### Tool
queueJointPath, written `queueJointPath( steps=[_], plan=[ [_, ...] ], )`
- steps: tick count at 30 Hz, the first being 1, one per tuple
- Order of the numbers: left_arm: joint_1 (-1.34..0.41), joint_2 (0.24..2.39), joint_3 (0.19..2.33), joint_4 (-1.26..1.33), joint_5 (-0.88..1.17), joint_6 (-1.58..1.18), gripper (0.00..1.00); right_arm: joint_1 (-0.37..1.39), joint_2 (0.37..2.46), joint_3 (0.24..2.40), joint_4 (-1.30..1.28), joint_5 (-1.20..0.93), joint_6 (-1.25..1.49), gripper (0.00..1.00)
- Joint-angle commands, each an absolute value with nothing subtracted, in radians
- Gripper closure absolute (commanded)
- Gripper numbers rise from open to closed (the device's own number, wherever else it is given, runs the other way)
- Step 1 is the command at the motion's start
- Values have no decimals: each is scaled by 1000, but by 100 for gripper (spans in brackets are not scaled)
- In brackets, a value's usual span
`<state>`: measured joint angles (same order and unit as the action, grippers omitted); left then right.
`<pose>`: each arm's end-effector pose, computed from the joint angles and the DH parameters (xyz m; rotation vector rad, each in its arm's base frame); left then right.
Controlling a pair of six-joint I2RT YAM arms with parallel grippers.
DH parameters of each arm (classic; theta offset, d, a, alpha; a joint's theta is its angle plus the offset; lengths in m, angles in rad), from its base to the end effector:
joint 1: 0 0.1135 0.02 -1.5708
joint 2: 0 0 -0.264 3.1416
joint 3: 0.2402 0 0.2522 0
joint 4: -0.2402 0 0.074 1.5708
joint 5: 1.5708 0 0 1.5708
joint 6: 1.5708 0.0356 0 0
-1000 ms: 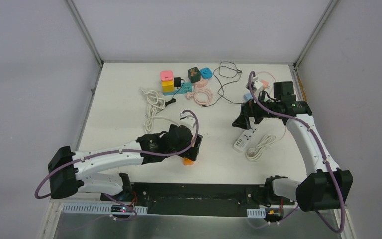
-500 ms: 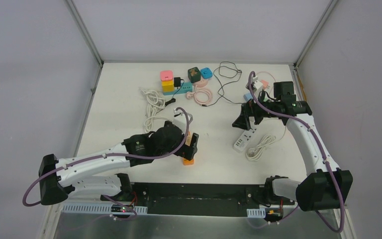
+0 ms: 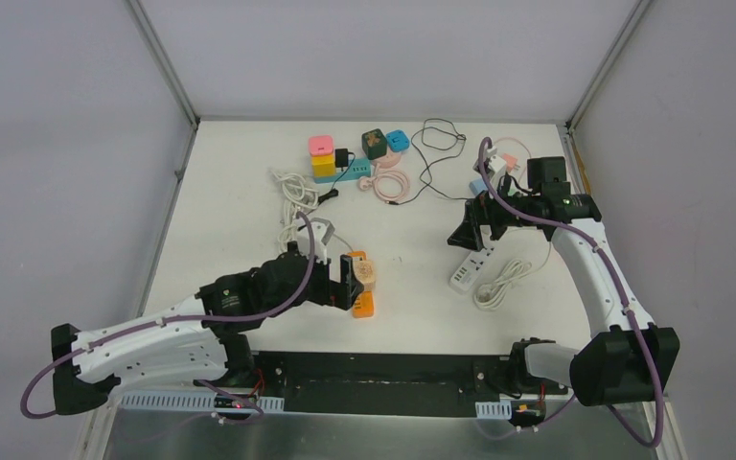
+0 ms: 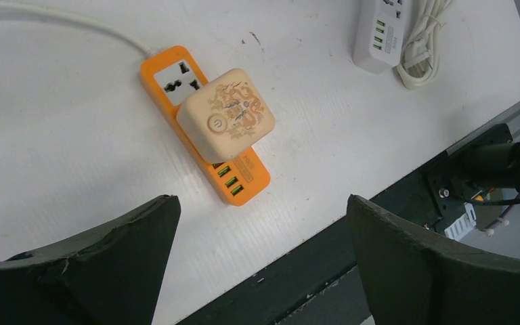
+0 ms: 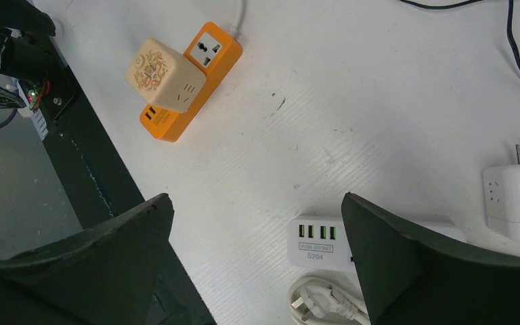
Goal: Pull the plug off the socket
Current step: Move the socket to the center of the board.
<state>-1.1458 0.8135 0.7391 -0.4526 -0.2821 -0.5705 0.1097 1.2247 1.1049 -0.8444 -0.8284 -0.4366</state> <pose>0.0836 -0.1607 0.2926 0.4429 2.1176 -0.7381 0.2324 0.0520 0.3116 -0.9181 2.1132 0.8739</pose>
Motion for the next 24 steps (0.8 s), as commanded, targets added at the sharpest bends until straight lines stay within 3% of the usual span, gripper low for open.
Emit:
queueJointPath(
  steps=[1, 10, 24],
  plan=[
    [-1149, 708, 683, -467, -321, -671, 2, 104, 1227, 1116, -843, -857, -460, 0],
    [-1158, 736, 654, -522, -273, -676, 6, 104, 1235, 1118, -844, -853, -463, 0],
    [-1310, 1045, 619, -325, -608, -878, 11, 104, 1244, 1120, -848, -850, -466, 0]
  ],
)
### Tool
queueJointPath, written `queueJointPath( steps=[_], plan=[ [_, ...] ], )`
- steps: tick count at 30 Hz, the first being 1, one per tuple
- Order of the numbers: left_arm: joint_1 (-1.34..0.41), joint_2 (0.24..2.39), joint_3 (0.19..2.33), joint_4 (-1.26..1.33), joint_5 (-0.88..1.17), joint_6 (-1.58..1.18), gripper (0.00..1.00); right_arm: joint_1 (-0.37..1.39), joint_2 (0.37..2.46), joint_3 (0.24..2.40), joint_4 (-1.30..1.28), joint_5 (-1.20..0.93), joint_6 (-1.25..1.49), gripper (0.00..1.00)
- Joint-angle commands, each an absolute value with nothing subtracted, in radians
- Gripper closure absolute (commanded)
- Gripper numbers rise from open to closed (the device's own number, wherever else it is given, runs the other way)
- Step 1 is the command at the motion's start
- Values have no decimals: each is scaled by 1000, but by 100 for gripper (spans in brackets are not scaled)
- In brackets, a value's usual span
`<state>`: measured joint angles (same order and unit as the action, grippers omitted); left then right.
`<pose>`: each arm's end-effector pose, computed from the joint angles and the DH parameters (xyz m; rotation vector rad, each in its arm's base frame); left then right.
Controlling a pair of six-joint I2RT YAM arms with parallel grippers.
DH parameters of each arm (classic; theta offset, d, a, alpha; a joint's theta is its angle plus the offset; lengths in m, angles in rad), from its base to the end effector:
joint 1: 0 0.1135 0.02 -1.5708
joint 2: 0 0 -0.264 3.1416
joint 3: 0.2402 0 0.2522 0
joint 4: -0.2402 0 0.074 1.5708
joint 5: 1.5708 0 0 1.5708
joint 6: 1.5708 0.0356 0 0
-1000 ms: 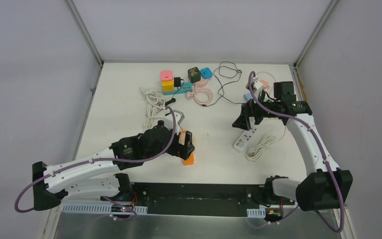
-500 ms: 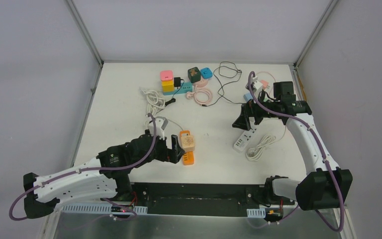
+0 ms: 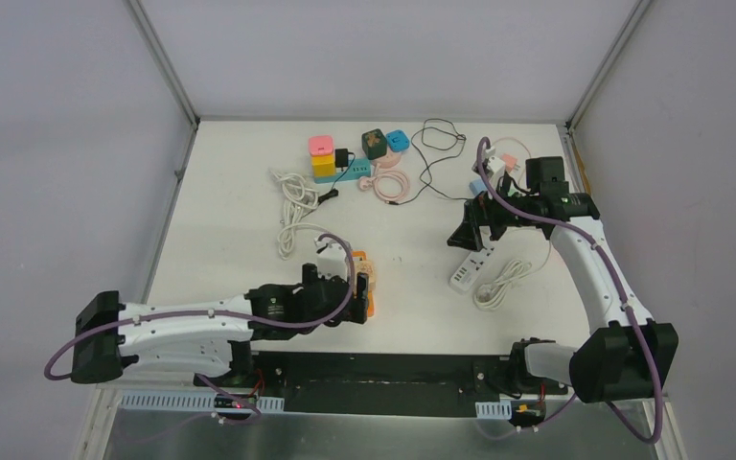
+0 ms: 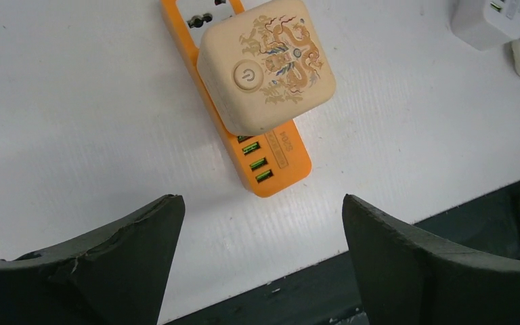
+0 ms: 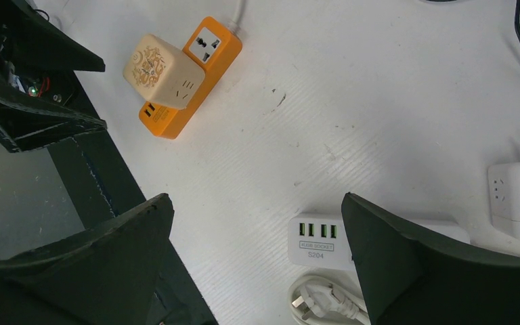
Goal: Pull the plug off the socket
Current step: Move the socket to the center of the board.
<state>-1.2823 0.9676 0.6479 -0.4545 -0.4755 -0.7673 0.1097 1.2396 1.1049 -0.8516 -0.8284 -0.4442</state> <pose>0.0717 -0.1844 0.2370 0.3568 2.2701 -0.5344 0.2348 0.0522 0.3079 -0.9212 2.1285 0.8816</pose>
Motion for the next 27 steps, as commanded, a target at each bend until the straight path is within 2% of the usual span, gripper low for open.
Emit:
queueJointPath(
  steps=[1, 12, 27],
  plan=[
    [-1316, 1072, 617, -301, -617, -900, 11, 104, 1245, 1120, -848, -851, -466, 0],
    [-1374, 1354, 688, -229, -749, -980, 11, 104, 1246, 1121, -852, -854, -469, 0],
    [-1382, 1457, 694, -236, -785, -1046, 11, 106, 1250, 1123, -853, -853, -471, 0]
  ],
)
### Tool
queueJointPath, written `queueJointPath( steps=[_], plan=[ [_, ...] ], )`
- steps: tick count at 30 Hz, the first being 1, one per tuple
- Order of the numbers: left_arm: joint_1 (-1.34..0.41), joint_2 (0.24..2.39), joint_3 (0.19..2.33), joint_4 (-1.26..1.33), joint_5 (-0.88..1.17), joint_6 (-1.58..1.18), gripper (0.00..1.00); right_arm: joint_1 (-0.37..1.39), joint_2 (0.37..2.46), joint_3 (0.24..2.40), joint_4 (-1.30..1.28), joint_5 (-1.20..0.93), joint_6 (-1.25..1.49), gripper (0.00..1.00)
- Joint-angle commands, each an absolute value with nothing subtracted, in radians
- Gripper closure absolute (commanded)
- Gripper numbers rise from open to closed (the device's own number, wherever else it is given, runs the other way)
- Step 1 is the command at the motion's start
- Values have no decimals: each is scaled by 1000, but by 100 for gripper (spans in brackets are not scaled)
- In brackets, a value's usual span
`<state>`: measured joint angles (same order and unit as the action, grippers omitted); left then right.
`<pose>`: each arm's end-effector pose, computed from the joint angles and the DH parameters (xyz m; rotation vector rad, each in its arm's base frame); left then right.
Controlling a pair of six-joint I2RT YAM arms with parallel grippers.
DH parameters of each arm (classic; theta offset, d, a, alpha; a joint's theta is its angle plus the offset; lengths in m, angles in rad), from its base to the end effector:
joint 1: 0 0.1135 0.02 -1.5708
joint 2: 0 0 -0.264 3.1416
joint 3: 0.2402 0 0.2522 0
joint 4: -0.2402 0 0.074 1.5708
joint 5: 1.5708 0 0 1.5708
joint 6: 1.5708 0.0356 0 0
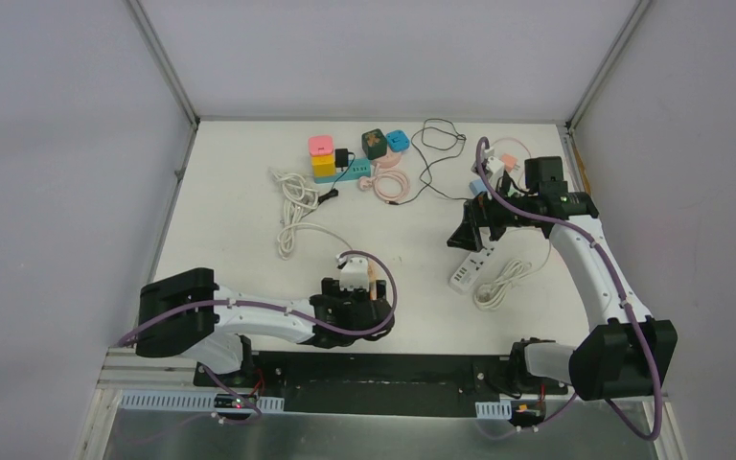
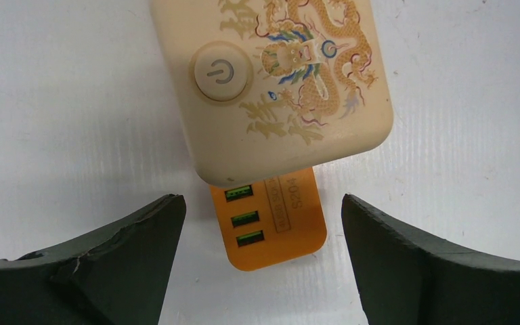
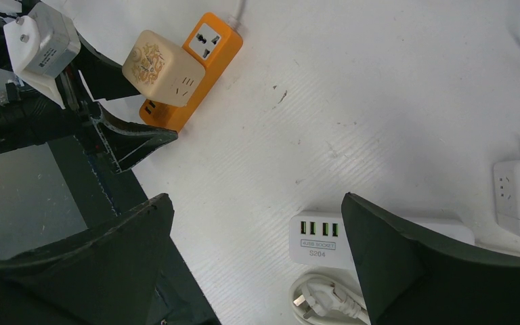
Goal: Pull the plug off the socket
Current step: Move the socket to the center of the board.
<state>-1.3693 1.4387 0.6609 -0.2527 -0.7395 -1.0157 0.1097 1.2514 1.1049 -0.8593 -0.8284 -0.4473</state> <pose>0.0742 -0.2435 0.1600 0.1585 2.2644 -0.2577 0.2364 0.0524 0.3049 -0.9203 2.1443 0.8903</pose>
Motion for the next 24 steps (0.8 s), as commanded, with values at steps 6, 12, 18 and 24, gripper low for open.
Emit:
queueJointPath(
  steps=[6, 12, 18, 24],
  plan=[
    [-1384, 1461, 698, -241, -784, -1042, 12, 105, 1250, 1122, -855, -854, -471, 0],
    [-1384, 1457, 699, -241, -762, -1000, 12, 106, 1249, 1123, -856, -856, -471, 0],
    [-1384, 1454, 700, -243, -750, -988, 11, 107, 1246, 1124, -856, -856, -471, 0],
    [-1384, 1479, 731, -271, -758, -1019, 11, 107, 1243, 1124, -856, -859, -472, 0]
  ],
)
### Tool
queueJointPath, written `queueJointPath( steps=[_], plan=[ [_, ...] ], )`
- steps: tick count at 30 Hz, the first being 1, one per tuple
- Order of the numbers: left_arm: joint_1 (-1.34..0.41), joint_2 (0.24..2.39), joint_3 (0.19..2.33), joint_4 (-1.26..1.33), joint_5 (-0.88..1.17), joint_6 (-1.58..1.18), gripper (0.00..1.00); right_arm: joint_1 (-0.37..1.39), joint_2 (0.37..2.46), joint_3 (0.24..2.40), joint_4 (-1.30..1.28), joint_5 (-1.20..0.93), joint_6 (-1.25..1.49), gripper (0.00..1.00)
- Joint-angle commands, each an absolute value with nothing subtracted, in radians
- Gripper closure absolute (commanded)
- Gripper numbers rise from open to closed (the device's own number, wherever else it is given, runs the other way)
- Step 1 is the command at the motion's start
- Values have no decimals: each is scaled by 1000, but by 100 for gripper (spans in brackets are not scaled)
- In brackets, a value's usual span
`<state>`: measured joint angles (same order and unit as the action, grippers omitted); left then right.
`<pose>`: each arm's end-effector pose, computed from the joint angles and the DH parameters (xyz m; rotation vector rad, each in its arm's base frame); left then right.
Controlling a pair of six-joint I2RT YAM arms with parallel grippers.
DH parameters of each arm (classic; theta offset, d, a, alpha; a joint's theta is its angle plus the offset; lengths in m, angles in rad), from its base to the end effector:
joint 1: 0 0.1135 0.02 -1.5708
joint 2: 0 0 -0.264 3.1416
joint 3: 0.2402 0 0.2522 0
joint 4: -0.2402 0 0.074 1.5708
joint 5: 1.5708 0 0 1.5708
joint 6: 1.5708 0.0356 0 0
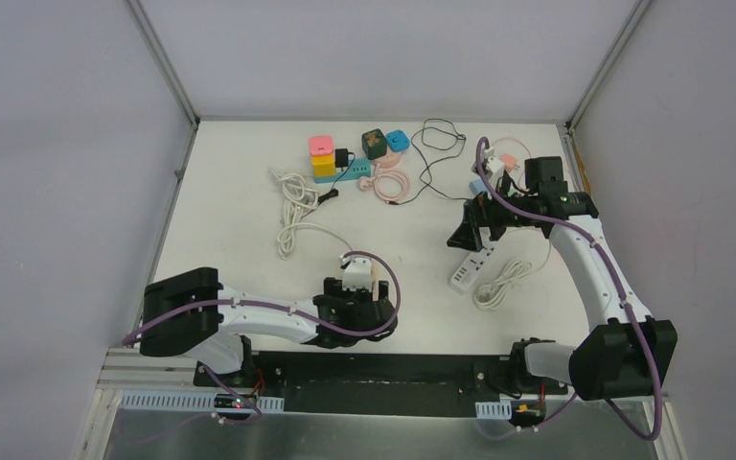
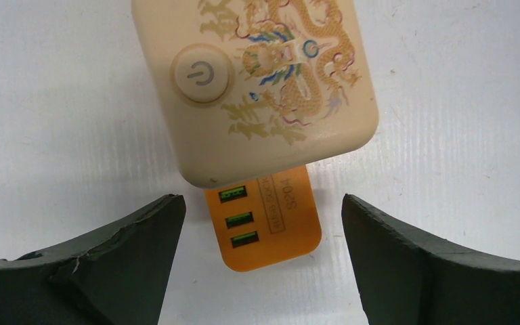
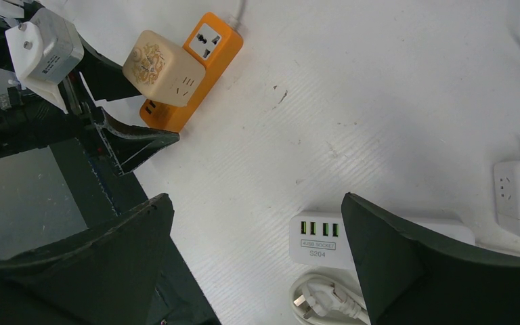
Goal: Pull the plug off the socket
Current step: Move the socket to the center of the board.
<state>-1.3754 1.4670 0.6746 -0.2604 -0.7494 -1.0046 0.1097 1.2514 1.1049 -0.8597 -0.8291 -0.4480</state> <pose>0.0737 -0.2473 0.1568 0.1850 2.2625 -0.2254 0.2363 0.0524 0.3049 -0.9211 2.1438 0.8910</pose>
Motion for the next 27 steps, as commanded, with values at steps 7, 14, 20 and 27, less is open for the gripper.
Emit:
queueJointPath(
  steps=[7, 14, 20, 27],
  plan=[
    [-1384, 1541, 765, -309, -779, -1089, 13, 107, 1243, 1124, -858, -862, -472, 0],
    [-1384, 1576, 779, -365, -791, -1132, 29, 106, 1242, 1124, -857, -862, -472, 0],
    [-1384, 1613, 788, -374, -796, -1118, 56, 107, 1243, 1124, -858, -862, -472, 0],
    [-1384, 1631, 805, -367, -736, -940, 79, 107, 1245, 1123, -859, -864, -472, 0]
  ],
)
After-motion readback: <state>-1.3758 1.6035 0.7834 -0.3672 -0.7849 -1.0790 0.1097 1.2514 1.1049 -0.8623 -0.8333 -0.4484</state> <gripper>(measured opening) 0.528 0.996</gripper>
